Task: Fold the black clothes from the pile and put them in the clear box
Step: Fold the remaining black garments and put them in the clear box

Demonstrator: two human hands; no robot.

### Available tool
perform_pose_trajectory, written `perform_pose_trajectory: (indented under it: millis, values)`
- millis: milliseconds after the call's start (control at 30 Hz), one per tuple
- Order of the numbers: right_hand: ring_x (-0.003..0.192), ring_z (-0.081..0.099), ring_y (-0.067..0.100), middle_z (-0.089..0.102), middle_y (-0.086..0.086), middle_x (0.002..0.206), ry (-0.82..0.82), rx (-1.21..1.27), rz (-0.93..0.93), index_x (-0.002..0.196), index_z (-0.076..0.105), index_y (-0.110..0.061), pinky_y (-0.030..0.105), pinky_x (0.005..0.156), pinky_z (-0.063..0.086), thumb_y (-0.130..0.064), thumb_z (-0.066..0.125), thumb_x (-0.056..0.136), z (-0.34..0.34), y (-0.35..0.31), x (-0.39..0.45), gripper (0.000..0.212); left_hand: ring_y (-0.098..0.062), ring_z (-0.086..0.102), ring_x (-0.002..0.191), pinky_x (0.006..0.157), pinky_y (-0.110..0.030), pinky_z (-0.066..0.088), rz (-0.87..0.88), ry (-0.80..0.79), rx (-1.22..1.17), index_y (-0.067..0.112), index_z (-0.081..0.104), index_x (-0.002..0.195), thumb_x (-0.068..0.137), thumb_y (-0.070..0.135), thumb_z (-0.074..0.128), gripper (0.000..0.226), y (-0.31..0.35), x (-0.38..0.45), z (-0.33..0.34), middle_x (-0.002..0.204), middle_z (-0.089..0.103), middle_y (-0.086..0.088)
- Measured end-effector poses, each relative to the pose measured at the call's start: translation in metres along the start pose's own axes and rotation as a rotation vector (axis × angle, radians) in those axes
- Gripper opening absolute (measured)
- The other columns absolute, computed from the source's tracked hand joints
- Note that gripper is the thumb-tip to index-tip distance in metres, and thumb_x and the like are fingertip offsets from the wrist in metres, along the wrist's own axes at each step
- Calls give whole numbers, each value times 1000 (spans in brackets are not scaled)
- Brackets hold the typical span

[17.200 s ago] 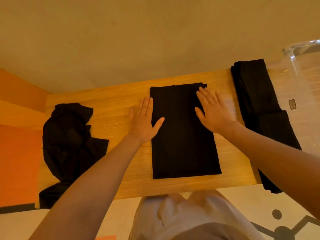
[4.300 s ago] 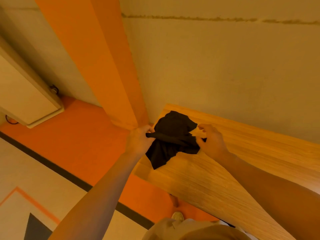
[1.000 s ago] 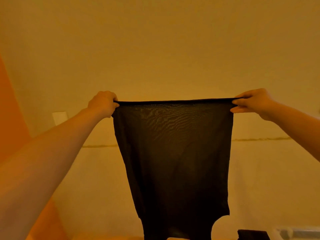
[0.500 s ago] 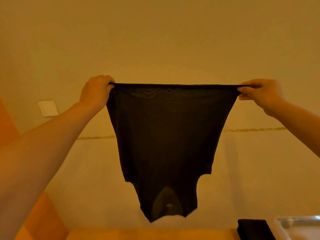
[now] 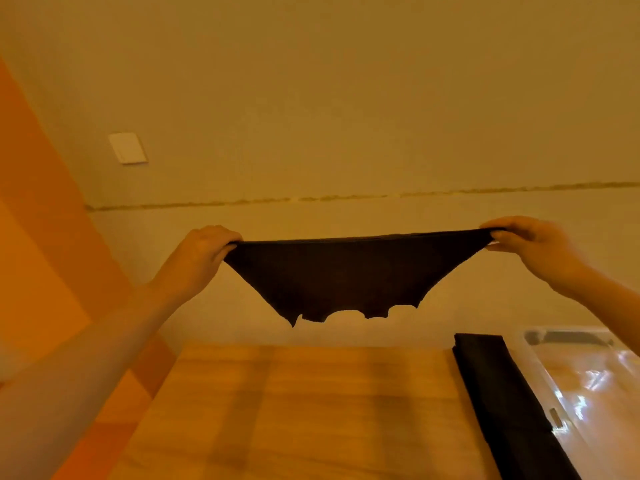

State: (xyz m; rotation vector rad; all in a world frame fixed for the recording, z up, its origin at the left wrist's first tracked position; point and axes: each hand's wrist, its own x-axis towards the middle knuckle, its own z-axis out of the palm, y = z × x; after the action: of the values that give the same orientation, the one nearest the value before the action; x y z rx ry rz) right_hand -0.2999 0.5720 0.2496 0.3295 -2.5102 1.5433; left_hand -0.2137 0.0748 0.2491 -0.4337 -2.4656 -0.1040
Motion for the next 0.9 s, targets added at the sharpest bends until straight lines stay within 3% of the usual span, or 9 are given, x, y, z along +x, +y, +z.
perform_pose_trajectory:
  millis: [100, 167, 267, 333, 400, 500, 633, 800, 900]
  values:
    - [87, 68, 1, 71, -7, 99, -157, 63, 37, 89, 72, -38, 18, 84, 53, -51, 66, 82, 19, 32, -57, 16, -21, 65, 86, 76, -34, 53, -3, -75, -58, 5, 71, 97, 87, 5, 58, 16, 14, -60, 23, 92, 71, -7]
    - [84, 66, -2, 71, -2, 94, -221, 40, 116, 91, 72, -31, 15, 81, 52, -33, 63, 89, 33, 54, -92, 9, -22, 68, 85, 76, -35, 56, -40, -118, -134, 5, 72, 97, 85, 2, 64, 15, 24, -98, 34, 93, 71, -6]
    - [78, 67, -2, 71, -5, 82, -291, -67, 173, 93, 73, -27, 5, 68, 47, 2, 51, 93, 49, 96, -143, 37, -8, 66, 85, 76, -23, 54, -49, -195, -214, 10, 73, 99, 85, 10, 66, 16, 42, -153, 47, 94, 71, 0]
    - [82, 67, -1, 71, -10, 83, -366, -166, 212, 94, 70, -28, 5, 70, 47, 4, 52, 92, 60, 117, -174, 36, -3, 65, 83, 75, -15, 51, -47, -280, -230, 17, 73, 98, 93, 27, 57, 21, 55, -188, 54, 92, 71, 6]
    - [89, 63, -8, 68, -11, 97, -441, -228, 250, 96, 66, -31, 6, 77, 48, -1, 56, 91, 71, 136, -200, 32, -3, 67, 80, 74, -10, 48, -46, -365, -233, 21, 73, 95, 80, 20, 75, 14, 62, -225, 69, 89, 71, 9]
    - [95, 57, -17, 61, -21, 104, -505, -352, 222, 94, 68, -46, 5, 89, 43, -50, 62, 85, 91, 167, -233, 12, 3, 65, 75, 68, -6, 47, -93, -523, -225, 28, 73, 90, 50, 9, 94, 49, 74, -271, 92, 85, 70, 15]
    - [99, 58, 0, 54, -21, 105, -550, -517, 280, 96, 55, -42, 23, 99, 43, -8, 60, 91, 113, 197, -260, 36, 11, 60, 63, 61, -3, 45, -79, -701, -187, 37, 72, 73, 27, 24, 99, 55, 94, -313, 116, 73, 65, 23]
    - [82, 65, 8, 63, -10, 101, -635, -702, 314, 99, 40, -48, 23, 84, 52, -16, 52, 96, 135, 201, -284, 34, 7, 60, 78, 75, -7, 46, -42, -807, -207, 39, 70, 86, 54, 35, 89, 37, 113, -346, 125, 87, 63, 23]
    - [69, 64, 8, 63, -9, 93, -609, -720, 340, 105, 50, -38, 24, 70, 55, -20, 51, 96, 143, 202, -297, 20, 12, 53, 67, 67, -2, 40, -27, -813, -182, 45, 65, 73, 49, 46, 84, 31, 116, -361, 119, 74, 55, 29]
